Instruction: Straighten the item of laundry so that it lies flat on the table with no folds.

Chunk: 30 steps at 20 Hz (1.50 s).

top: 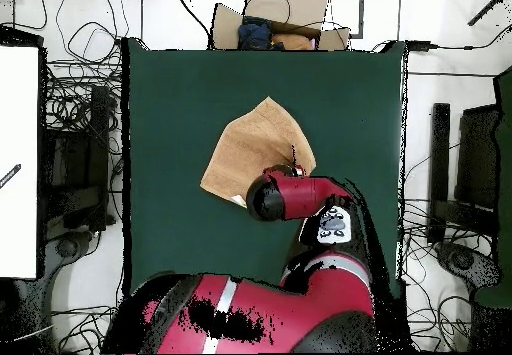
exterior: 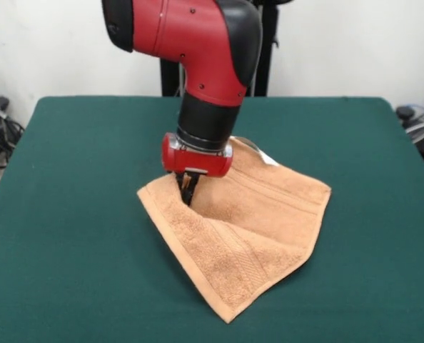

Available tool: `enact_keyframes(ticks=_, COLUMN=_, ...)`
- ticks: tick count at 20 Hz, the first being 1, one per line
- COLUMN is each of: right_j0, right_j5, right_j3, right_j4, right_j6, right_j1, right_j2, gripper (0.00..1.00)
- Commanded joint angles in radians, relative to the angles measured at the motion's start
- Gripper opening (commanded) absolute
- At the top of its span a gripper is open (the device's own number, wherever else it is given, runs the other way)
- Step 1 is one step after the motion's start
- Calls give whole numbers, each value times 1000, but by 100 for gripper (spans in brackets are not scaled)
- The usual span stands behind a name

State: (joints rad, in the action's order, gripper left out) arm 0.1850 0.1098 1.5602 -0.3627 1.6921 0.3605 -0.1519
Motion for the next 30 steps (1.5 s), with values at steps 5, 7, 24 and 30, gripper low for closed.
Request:
enact_keyframes(ticks=5, right_j0=61, right_j5=-19, right_j3=-98, right_j4=-69, right_j6=50, right_j1=-124, right_j2=-24, gripper=0)
enact_keyframes(ticks=7, right_j0=91, right_j5=15, right_j3=-97, right_j4=-77, right_j6=15, right_j1=-105, right_j2=12, gripper=0)
enact_keyframes(ticks=24, right_j0=120, right_j5=303, right_j3=-96, right_j4=39, right_j6=-4, right_j1=8, right_j2=212, gripper=0)
enact_keyframes(ticks=30, right_j0=126, right_j5=367, right_j3=-121, right_j4=47, right_j6=-13, right_j1=19, right_j2=248, gripper=0)
